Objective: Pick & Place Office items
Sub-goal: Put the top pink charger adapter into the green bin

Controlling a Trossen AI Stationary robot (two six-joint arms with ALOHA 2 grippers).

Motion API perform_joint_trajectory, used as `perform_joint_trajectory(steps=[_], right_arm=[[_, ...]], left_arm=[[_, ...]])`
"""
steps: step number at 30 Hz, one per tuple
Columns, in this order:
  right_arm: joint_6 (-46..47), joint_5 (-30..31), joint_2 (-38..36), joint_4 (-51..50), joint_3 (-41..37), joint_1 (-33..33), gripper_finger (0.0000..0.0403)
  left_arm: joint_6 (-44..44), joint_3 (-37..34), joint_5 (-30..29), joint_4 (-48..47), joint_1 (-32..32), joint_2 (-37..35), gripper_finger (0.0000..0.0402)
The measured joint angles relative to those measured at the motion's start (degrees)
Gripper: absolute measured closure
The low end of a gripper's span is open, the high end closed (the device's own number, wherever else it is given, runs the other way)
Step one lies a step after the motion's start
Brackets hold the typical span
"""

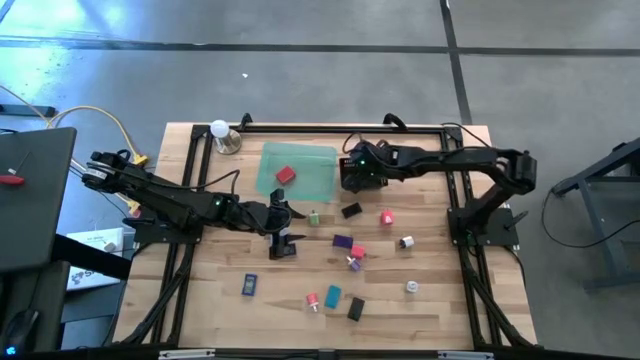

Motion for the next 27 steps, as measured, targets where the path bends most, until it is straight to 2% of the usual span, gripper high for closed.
perform_joint_trajectory(steps=[6, 10, 14, 23, 27], right_arm=[[-0.24, -1.64, -4.64, -2.83, 0.0, 2.41, 0.0179], [0.52, -8.78, -6.91, -9.16, 0.0, 5.08, 0.0179], [5.42, -14.08, -8.9, -14.86, 0.02, 8.84, 0.0179], [16.69, -13.07, -8.94, -25.84, 0.01, 18.19, 0.0179], [28.47, -12.81, -8.93, -32.54, 0.0, 20.67, 0.0179]], left_arm=[[-0.11, 0.0, 0.0, -0.32, -0.02, 0.02, 0.0156], [-0.18, 0.0, 0.0, -1.68, -0.02, 0.02, 0.0156], [-0.37, -0.02, -0.02, -3.07, -0.02, 0.02, 0.0156], [-3.15, -0.02, 0.0, -3.73, -0.33, 0.02, 0.0156], [-3.34, -0.02, 0.0, -3.81, -0.35, 0.02, 0.0156]])
